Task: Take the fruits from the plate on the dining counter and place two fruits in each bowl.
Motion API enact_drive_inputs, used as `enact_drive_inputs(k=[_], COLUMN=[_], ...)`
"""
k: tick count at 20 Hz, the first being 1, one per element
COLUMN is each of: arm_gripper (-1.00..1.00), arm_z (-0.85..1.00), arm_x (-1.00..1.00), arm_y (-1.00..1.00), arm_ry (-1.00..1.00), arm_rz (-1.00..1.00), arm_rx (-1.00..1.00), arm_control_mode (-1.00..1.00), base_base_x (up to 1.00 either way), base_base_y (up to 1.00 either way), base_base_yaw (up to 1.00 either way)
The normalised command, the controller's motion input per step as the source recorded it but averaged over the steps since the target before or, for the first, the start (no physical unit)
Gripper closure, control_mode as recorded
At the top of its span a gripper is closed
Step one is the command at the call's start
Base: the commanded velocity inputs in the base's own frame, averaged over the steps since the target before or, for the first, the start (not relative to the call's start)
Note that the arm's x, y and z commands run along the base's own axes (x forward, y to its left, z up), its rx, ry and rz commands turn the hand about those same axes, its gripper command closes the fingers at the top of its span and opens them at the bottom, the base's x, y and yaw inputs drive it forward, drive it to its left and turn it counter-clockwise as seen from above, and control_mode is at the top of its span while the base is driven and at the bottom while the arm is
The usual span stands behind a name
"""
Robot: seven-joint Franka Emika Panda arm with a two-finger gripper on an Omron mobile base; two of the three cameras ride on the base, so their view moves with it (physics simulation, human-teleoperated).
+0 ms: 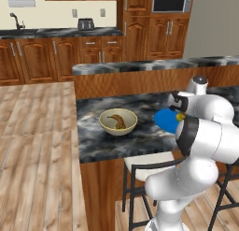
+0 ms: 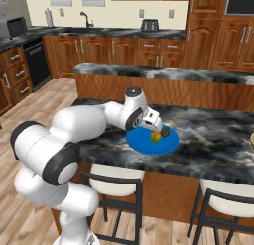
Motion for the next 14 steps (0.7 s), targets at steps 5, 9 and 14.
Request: enact_drive_inputs(k=[5,9,14], arm_gripper=[-1.0,-1.0,-1.0], arm_z=[-0.34,-0.39,-0.18], arm_x=[0.2,0.34,0.34], arm_y=[-0.25,-0.16,-0.28], arm_ry=[0.0,0.0,0.0], arm_rz=[0.02,0.08,0.05], arm_rx=[0.0,0.0,0.03], arm_control_mode=[-1.0,-1.0,-1.0], base_base_x=[0.0,0.0,0.0], base_base_y=[0.0,0.0,0.0], base_base_yaw=[0.0,0.0,0.0])
